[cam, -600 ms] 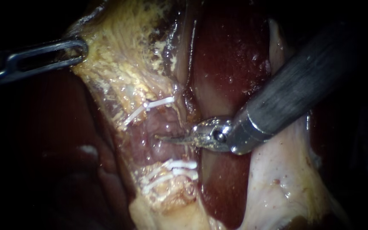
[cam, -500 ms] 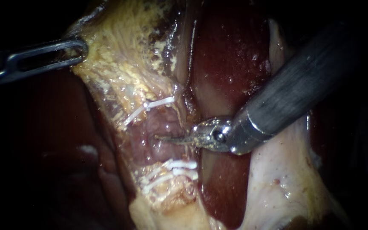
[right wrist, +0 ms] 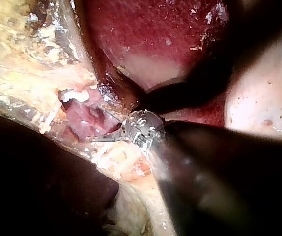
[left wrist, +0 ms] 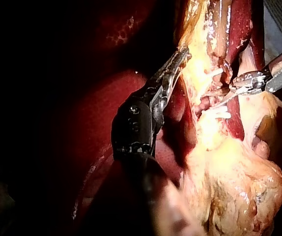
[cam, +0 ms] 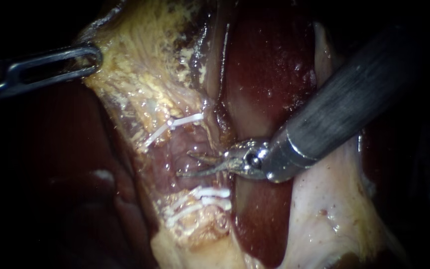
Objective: Go back from the cut right tube
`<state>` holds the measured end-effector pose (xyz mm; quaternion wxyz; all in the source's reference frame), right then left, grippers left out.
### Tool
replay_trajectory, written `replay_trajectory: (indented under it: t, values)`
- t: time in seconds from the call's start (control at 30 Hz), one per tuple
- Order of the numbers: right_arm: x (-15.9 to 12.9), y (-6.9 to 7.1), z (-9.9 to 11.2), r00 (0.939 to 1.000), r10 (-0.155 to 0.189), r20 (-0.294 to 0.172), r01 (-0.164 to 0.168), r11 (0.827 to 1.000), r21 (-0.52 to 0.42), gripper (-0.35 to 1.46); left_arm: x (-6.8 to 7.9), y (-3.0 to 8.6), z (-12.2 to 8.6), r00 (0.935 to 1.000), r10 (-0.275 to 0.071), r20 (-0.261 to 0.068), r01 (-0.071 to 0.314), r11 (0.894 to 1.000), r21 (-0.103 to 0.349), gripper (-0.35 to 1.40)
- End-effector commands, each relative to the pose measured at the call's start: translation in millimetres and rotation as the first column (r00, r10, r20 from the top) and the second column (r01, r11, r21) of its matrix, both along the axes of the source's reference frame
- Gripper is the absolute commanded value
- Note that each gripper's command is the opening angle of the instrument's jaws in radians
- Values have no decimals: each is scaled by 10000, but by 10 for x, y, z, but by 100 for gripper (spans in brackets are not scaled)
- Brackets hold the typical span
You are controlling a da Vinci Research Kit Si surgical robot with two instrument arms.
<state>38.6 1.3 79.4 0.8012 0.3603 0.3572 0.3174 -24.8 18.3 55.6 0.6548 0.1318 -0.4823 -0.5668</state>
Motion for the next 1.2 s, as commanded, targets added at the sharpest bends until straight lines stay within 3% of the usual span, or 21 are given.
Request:
replay_trajectory:
  t: [0.03, 0.23, 0.37, 0.47, 0.53, 0.57, 0.6, 0.63, 0.7, 0.97, 1.07, 1.2]
  values:
    - [0, 0, 0, 10000, -2, -3, 2, 10000, -10, 103, 0, 0, 0, 10000, -2, 0, 2, 10000, 1, -35]
    - [-3, -3, -4, 10000, -6, -3, 6, 10000, 40, 109, 1, 0, 0, 10000, -3, -1, 3, 10000, 1, -35]
    - [-12, -6, -12, 9941, -837, -692, 747, 9895, -1236, 120, 2, 0, 0, 10000, -1, -2, 1, 10000, 0, -35]
    - [-21, -10, -22, 9732, -1694, -1558, 1186, 9493, -2912, 128, 2, 0, 0, 10000, 0, -1, 0, 10000, 0, -35]
    - [-28, -11, -30, 9530, -2350, -1914, 1387, 8997, -4139, 133, 2, 0, 0, 10000, -1, -2, 1, 10000, 1, -35]
    - [-31, -11, -34, 9470, -2572, -1925, 1421, 8727, -4672, 138, 3, 0, 0, 10000, 0, -2, 0, 10000, 1, -35]
    - [-34, -10, -38, 9476, -2604, -1853, 1358, 8529, -5041, 143, 3, -1, -1, 10000, 0, -1, 0, 10000, 1, -35]
    - [-39, -8, -44, 9434, -2764, -1832, 1367, 8275, -5446, 143, 3, -1, -1, 10000, 0, -2, 0, 10000, 1, -35]
    - [-49, -5, -53, 9374, -2914, -1910, 1364, 8114, -5683, 143, 3, -1, -1, 10000, -2, -4, 2, 10000, 1, -35]
    - [-94, 29, -89, 9375, -3040, -1694, 1148, 7297, -6740, 143, 3, -1, -1, 10000, -5, -6, 5, 10000, 0, -35]
    - [-110, 41, -102, 9410, -3014, -1540, 1113, 7052, -7002, 143, 3, -1, 0, 10000, -7, -8, 7, 10000, -2, -35]
    - [-123, 53, -116, 9472, -2838, -1494, 932, 6895, -7183, 143, 2, -1, 0, 10000, -10, -10, 10, 10000, -3, -35]
